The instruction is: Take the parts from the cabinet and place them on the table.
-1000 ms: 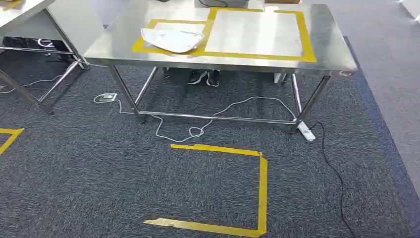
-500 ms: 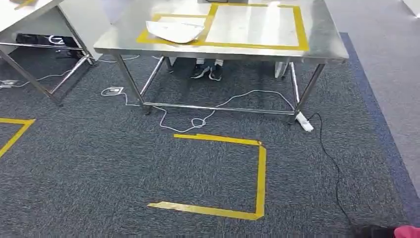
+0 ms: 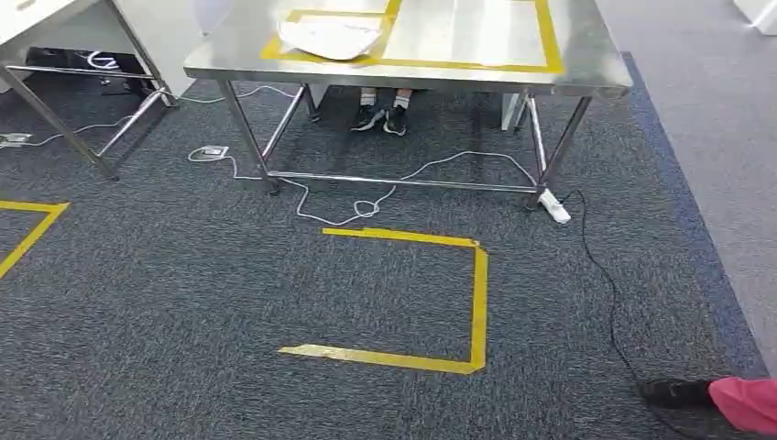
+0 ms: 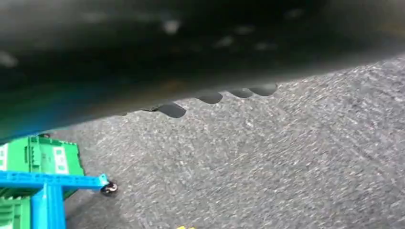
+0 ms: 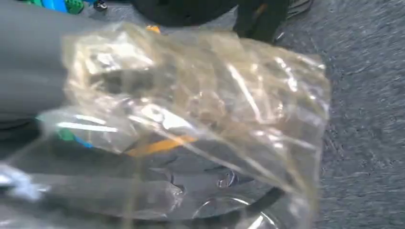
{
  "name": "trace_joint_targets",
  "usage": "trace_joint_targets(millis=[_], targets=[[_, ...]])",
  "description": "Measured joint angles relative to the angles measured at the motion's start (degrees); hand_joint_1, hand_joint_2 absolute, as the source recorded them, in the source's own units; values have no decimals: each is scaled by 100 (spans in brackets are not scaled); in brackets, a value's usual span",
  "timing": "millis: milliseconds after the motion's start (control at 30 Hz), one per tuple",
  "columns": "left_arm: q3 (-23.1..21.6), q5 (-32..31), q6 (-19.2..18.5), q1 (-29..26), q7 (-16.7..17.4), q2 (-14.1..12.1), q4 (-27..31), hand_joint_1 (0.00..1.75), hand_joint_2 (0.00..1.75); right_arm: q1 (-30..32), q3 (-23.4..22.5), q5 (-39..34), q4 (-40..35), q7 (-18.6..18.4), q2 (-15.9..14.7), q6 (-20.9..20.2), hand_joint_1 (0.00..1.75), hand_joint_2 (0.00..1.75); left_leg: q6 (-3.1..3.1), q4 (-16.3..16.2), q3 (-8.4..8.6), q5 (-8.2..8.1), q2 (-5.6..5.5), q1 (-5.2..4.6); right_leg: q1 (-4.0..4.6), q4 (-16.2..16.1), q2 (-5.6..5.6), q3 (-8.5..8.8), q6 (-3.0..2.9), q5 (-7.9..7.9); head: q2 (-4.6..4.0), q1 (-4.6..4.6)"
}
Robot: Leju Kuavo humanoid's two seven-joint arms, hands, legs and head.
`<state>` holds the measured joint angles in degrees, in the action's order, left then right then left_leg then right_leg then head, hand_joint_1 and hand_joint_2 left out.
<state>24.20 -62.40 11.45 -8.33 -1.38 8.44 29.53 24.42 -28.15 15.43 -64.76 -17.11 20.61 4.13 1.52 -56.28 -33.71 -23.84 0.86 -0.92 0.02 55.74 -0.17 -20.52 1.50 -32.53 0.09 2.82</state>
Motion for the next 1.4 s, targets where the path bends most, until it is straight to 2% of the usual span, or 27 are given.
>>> trace_joint_targets(millis=[33, 133, 167, 233, 267, 300, 333, 367, 433, 500, 533, 633, 667, 700, 767, 800, 833, 867, 933, 967, 1033, 1067, 1167, 1233, 1300, 1333, 1400], targets=[[2, 0, 7, -4, 0, 4, -2, 0, 0, -14, 2, 0, 0, 7, 0, -4, 0, 0, -28, -22, -36, 59, 7, -4, -5, -345, 16, 115, -42, -182, 0, 26], [28, 7, 22, -11, 0, -2, -7, 0, 0, 3, 2, 0, 6, 22, 0, -7, 0, 0, -105, -37, -145, 256, -6, 7, -2, -302, 5, -54, -171, -118, 0, 15], [35, 11, 24, -22, 0, -9, -15, 0, 0, 1, 2, 0, 9, 28, 0, -9, 0, 0, -150, -85, -199, 70, -27, 27, -16, -278, -24, -129, -221, -56, 0, 29], [35, 11, 24, -44, 0, -9, -24, 0, 0, 12, -9, 0, 9, 28, 0, -7, 0, 0, -230, -702, -310, -751, -40, 58, -6, -268, -33, -299, -291, 82, 0, 65], [35, 11, 24, -42, 0, -7, -28, 0, 0, 18, -13, -2, 9, 28, 0, -9, 0, 0, -247, -1137, -374, -1053, -41, 69, 5, -253, -46, -387, -295, 152, 0, 61], [35, 11, 24, -38, 0, -4, -31, 0, 0, 13, -13, -2, 9, 31, 0, -9, 0, 0, -256, -1556, -421, -1211, -41, 74, 15, -223, -58, -496, -294, 213, 0, 63], [35, 13, 24, -31, 0, -2, -33, 0, 0, 13, -13, 0, 9, 31, 0, -9, 0, 0, -249, -1797, -401, -1154, -42, 75, 25, -177, -70, -613, -293, 270, 0, 66], [35, 13, 24, -30, 0, -2, -35, 0, 0, 10, -15, 0, 9, 33, 0, -9, 0, 0, -231, -1798, -278, -942, -44, 75, 37, -124, -80, -735, -292, 320, 0, 66], [35, 15, 28, -32, 0, -2, -35, 0, 0, 4, -15, 0, 9, 33, 0, -11, 0, 0, -146, -1211, 233, -539, -50, 58, 66, -37, -78, -949, -291, 413, 0, 66], [37, 15, 37, -19, -2, -26, -35, 0, 0, -10, -17, -2, 9, 33, 2, -15, 0, 0, -18, -135, 1049, -698, -88, -2, 93, 20, -72, -994, -263, 507, 0, 65], [37, 15, 42, -3, -9, -17, -35, 0, 0, -8, -18, 0, 9, 37, 2, -15, 0, 0, 6, 290, 1257, -803, -83, 0, 103, 48, -81, -1039, -241, 565, 0, 68], [39, 18, 39, -6, -15, -9, -44, 0, 0, -4, -17, 0, 9, 39, 2, -26, 0, 0, 34, 344, 1099, -716, -72, -29, 86, 47, -87, -1145, -156, 743, 0, 63], [39, 17, 39, -9, -15, 7, -55, 0, 0, -2, -24, 0, 9, 42, 0, -26, 0, 0, 67, 367, 1040, -636, -26, 19, 75, 105, -54, -1187, -124, 643, 0, 79], [44, 17, 42, -2, -15, -4, -55, 0, 0, 7, -28, 0, 9, 37, 0, -24, 0, 0, 111, 366, 956, -582, -18, 15, 69, 253, -20, -1273, -79, 354, 0, 50], [52, 22, 44, -8, -18, -4, -55, 0, 0, 8, -28, 0, 9, 39, 0, -24, 0, 0, 127, 363, 760, -434, -11, 12, 38, 1066, -4, -1531, -21, -409, 0, 31], [55, 39, 57, -6, -26, -2, -55, 0, 0, 3, -28, 0, 9, 39, 0, -24, 0, 0, 120, 355, 653, -361, -3, 12, 35, 1473, -4, -1603, -1, -588, 0, 26], [61, 48, 72, -6, -44, 0, -55, 0, 0, 5, -28, -2, 9, 39, 0, -24, 0, 0, 109, 349, 538, -296, -1, 13, 32, 1778, -5, -1628, 12, -540, 0, 24], [68, 52, 81, -6, -50, 2, -55, 0, 0, 11, -28, -9, 9, 39, 0, -20, 0, 0, 95, 338, 424, -222, 10, 13, 24, 1878, -5, -1570, 18, -287, 0, 26], [77, 63, 92, -6, -50, 9, -55, 0, 0, 29, -28, -20, 9, 39, 0, -11, 0, 0, 59, 285, 223, -97, 20, 15, 11, 1587, -6, -1224, 14, 347, 0, 28], [79, 63, 101, -2, -50, 9, -55, 0, 0, 31, -26, -24, 7, 39, 0, -11, 0, 0, 35, 246, 137, -43, 18, 17, 2, 1103, -6, -852, 11, 401, 0, 29], [81, 55, 122, 14, -50, 24, -52, 0, 0, 12, -24, -26, 0, 44, 0, -13, 0, 0, -10, 88, 52, 11, 1, -26, -5, -260, 2, 74, -2, -50, 0, 37], [85, 46, 131, 24, -50, 24, -52, 0, 0, -8, -15, -26, 0, 44, 0, -33, 0, 0, -39, 26, -11, 44, 7, -36, -11, -426, 5, 96, -49, -230, 0, 42], [109, 7, 135, 23, -35, 22, -55, 0, 0, 23, -26, -22, 0, 50, 2, -42, 0, 0, -129, -20, -78, 110, 0, -10, -24, -341, -23, -22, -215, -156, 0, 35], [129, 0, 127, -14, -28, 26, -55, 0, 0, 29, -35, -15, 0, 50, 0, -50, 0, 0, -223, -469, -205, -514, -36, 29, -21, -331, -35, -96, -279, -83, 0, 55], [146, -4, 118, -25, -28, 28, -55, 0, 0, 35, -35, -15, 0, 50, 0, -59, 0, 0, -279, -1369, -443, -1060, -40, 63, -9, -310, -39, -187, -280, -16, 0, 50], [155, -7, 96, -25, -26, 33, -55, 0, 0, 37, -37, -15, 0, 50, 0, -63, 0, 0, -292, -1730, -513, -1137, -40, 75, -4, -281, -46, -243, -276, 4, 0, 57], [170, -30, 44, -41, -9, 35, -55, 0, 0, 43, -46, -26, 0, 50, 0, -61, 0, 0, -280, -1544, -263, -907, -42, 83, -1, -226, -51, -310, -268, 12, 0, 55]])
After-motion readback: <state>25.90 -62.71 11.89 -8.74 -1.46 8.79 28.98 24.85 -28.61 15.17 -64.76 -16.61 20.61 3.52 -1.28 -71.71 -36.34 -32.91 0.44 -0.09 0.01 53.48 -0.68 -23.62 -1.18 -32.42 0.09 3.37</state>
